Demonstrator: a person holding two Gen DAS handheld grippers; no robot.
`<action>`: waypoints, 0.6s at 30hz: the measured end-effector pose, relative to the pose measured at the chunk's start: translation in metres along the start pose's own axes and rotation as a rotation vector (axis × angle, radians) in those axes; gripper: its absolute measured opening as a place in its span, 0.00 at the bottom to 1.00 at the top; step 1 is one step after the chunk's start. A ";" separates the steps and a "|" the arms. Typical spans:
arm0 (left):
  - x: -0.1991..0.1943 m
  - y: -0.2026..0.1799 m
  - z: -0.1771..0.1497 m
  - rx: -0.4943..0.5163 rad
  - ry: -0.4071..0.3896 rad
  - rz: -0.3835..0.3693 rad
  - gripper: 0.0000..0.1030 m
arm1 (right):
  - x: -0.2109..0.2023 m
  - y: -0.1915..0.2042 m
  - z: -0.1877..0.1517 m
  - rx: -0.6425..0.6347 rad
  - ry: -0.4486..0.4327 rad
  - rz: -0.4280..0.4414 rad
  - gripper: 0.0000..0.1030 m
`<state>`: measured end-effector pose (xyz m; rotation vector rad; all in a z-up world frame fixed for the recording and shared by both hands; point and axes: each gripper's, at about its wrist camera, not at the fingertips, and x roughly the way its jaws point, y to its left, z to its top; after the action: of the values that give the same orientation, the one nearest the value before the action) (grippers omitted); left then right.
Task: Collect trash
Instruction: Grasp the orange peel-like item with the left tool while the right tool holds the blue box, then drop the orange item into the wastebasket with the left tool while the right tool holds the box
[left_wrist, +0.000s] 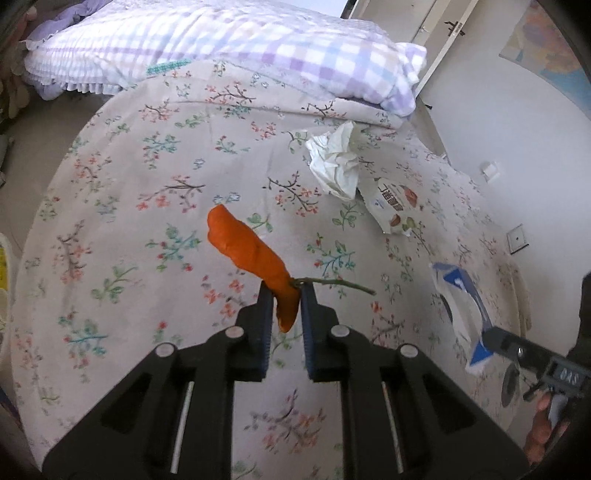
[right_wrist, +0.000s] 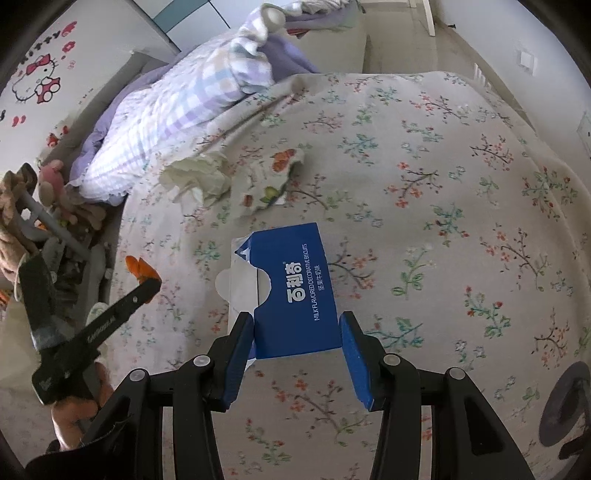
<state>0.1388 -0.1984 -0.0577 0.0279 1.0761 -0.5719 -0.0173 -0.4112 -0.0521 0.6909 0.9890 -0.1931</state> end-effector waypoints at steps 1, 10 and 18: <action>-0.004 0.002 -0.001 0.002 0.000 0.000 0.15 | -0.001 0.003 0.000 -0.003 -0.003 0.005 0.47; -0.049 0.050 -0.012 0.001 -0.014 0.037 0.15 | -0.006 0.053 -0.004 -0.069 -0.022 0.065 0.47; -0.083 0.114 -0.018 -0.049 -0.031 0.107 0.15 | 0.014 0.117 -0.012 -0.160 0.008 0.103 0.47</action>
<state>0.1473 -0.0603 -0.0257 0.0337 1.0515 -0.4478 0.0349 -0.3108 -0.0158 0.5946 0.9622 -0.0204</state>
